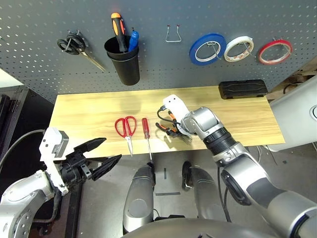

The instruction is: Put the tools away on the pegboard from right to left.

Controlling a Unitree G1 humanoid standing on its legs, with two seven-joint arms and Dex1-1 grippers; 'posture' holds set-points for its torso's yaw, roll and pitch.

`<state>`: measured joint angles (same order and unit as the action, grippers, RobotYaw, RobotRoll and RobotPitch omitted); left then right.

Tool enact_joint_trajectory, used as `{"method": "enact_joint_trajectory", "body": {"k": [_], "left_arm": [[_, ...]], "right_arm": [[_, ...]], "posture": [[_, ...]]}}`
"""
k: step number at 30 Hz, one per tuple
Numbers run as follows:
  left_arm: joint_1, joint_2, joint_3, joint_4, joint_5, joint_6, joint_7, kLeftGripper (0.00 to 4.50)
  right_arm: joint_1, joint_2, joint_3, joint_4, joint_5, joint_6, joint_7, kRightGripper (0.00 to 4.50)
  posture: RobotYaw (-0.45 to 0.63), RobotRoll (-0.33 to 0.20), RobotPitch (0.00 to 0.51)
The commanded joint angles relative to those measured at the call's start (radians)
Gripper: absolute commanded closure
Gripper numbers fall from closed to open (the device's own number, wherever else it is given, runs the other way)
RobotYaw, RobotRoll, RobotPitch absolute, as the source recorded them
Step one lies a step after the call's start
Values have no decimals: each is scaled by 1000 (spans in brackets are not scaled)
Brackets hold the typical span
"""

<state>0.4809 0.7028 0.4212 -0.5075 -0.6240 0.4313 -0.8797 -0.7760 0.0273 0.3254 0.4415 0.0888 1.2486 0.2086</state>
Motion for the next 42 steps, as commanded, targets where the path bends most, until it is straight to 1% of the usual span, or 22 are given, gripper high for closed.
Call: {"method": "enact_joint_trajectory", "body": {"k": [1,14,22,32,42], "left_arm": [[15,-1,-12,6,13,-9,-11,0],[2,9,-14,9,9,-3,-14,0],[-5,13,-18,5,5,4,-12,0],[-1,20,-5,-25,-4,16,0,0],[1,26,16,-71,-23,62,21,0]], "right_arm": [[18,6,12,20,-8,5,12,25],[52,-17,32,28,-34,-4,29,25],[55,-16,19,82,-50,-52,31,25],[26,8,9,215,-72,-162,49,25],[-30,49,-14,351,-94,-255,49,25]], "posture": [[247,0,247],[237,0,247],[240,0,243],[256,0,234],[271,0,238]]}}
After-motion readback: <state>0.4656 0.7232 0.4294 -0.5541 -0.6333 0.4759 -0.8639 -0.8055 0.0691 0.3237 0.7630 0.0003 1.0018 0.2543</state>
